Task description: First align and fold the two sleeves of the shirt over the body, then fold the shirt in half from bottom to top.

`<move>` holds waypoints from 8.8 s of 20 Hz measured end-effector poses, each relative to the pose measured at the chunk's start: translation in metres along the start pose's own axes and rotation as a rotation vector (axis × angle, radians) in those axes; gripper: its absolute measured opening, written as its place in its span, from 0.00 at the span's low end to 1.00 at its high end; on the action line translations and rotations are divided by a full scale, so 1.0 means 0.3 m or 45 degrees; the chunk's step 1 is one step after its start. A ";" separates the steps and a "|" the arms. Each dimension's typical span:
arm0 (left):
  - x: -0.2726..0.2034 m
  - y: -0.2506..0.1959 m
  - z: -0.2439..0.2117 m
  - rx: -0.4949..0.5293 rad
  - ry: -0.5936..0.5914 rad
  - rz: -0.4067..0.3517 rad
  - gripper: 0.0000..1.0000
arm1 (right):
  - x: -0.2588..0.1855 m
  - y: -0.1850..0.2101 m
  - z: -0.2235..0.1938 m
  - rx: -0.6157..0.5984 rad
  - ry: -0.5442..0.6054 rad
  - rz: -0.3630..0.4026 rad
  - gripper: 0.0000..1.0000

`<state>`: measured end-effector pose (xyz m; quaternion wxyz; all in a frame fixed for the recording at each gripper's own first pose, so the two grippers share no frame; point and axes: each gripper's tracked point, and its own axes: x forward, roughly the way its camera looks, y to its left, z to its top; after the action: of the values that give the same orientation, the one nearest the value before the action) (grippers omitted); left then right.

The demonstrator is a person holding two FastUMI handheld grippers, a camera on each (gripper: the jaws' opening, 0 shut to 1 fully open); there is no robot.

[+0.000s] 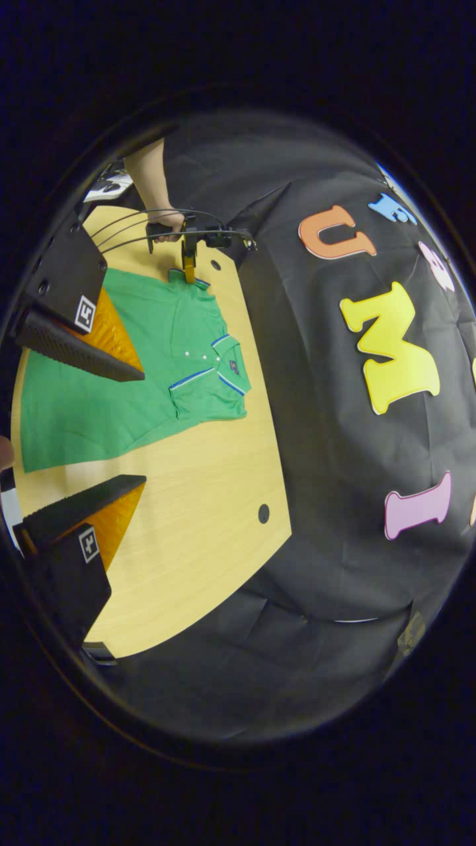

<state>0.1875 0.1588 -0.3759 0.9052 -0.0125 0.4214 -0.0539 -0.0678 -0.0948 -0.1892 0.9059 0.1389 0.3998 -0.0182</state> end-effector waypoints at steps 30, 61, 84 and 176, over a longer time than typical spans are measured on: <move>-0.091 -0.717 0.039 0.331 -0.095 -0.028 0.14 | -0.065 -0.096 0.053 -0.078 -0.140 -0.004 0.94; -0.911 -0.408 -1.002 0.193 0.218 -0.027 1.00 | -0.055 -0.160 -0.732 -0.664 0.498 0.147 0.93; -0.827 -0.455 -1.058 0.287 0.146 -0.117 0.62 | 0.037 -0.100 -0.856 -0.817 0.603 0.229 0.47; -1.308 -0.700 0.320 0.067 -1.068 0.116 0.96 | -0.308 0.372 0.501 -0.322 -0.936 -0.042 0.90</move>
<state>-0.0082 -0.0098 -0.0010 0.9997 0.0084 0.0152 -0.0149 -0.0064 -0.0350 0.0012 0.9982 0.0038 0.0496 -0.0320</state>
